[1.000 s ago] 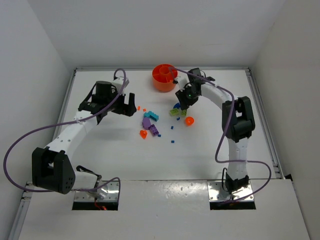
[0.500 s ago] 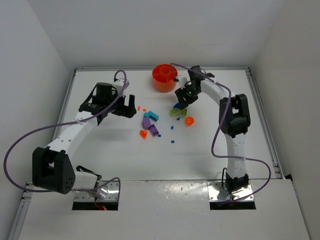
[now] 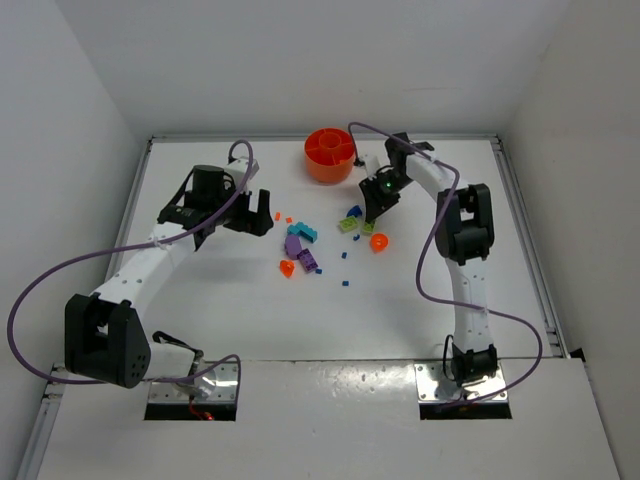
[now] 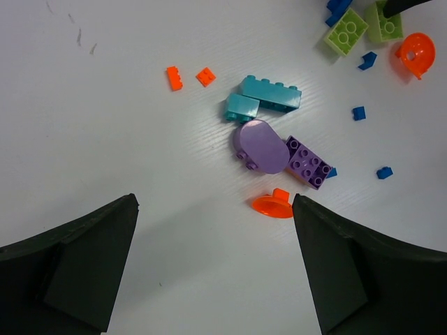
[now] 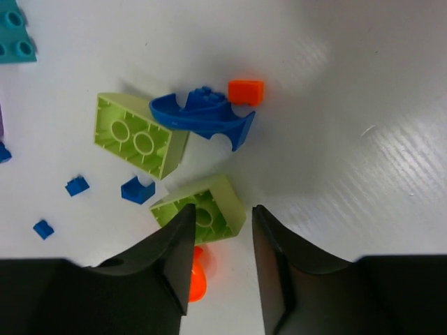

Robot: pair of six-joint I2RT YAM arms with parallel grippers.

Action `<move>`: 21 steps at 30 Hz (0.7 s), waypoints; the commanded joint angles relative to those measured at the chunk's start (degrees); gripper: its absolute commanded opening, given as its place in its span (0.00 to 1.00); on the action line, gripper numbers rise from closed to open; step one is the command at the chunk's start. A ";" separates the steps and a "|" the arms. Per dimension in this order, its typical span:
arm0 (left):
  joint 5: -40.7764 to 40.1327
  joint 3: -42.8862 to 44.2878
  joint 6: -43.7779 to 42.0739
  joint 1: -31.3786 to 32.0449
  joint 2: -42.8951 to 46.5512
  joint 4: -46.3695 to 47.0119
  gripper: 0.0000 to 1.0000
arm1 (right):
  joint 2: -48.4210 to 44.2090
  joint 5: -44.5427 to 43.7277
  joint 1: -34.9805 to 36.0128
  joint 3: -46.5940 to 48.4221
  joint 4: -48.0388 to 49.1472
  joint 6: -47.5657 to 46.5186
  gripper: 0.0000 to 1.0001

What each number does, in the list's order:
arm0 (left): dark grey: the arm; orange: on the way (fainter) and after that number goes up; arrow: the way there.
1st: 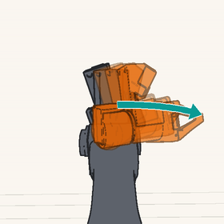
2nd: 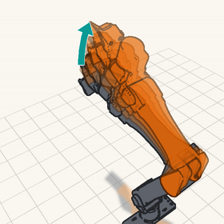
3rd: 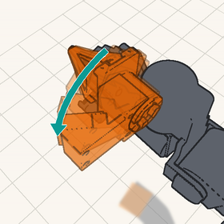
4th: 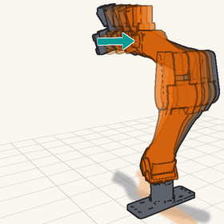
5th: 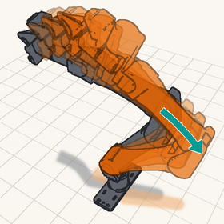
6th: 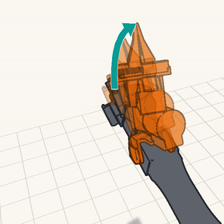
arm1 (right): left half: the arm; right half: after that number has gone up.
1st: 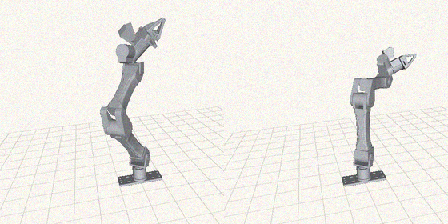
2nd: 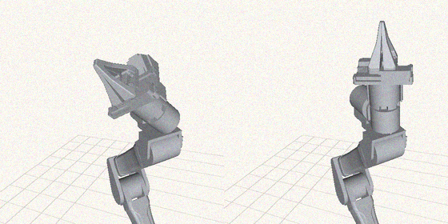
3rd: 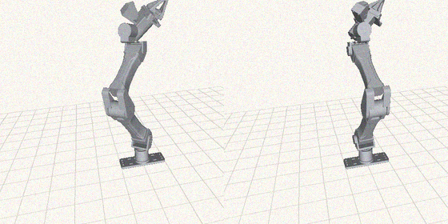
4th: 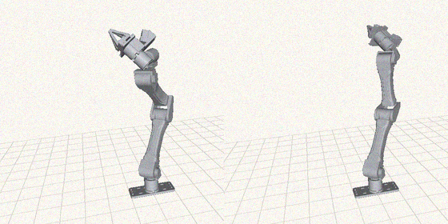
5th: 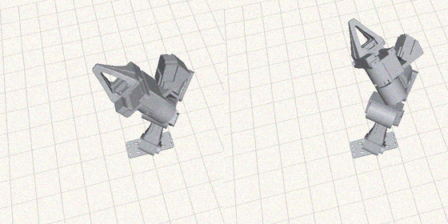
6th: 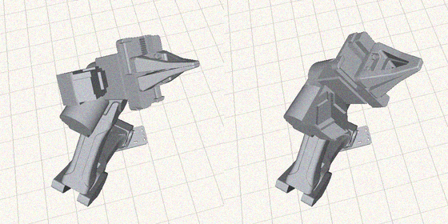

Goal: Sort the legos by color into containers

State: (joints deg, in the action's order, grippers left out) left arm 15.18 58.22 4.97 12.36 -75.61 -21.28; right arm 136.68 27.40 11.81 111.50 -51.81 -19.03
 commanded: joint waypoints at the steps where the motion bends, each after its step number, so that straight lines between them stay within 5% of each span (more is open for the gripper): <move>1: 1.08 0.06 -0.14 -0.58 0.47 1.77 0.99 | 1.04 3.45 -0.48 2.92 -2.67 -2.16 0.36; 21: 0.55 0.06 0.39 -0.58 -0.59 1.77 0.99 | -3.26 5.12 -1.00 -0.49 -2.77 -4.26 0.01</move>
State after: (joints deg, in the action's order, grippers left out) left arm 15.25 58.22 5.04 12.36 -76.29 -21.12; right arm 137.53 30.92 11.00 112.38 -55.59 -21.71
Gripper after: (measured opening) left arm 0.989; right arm 0.086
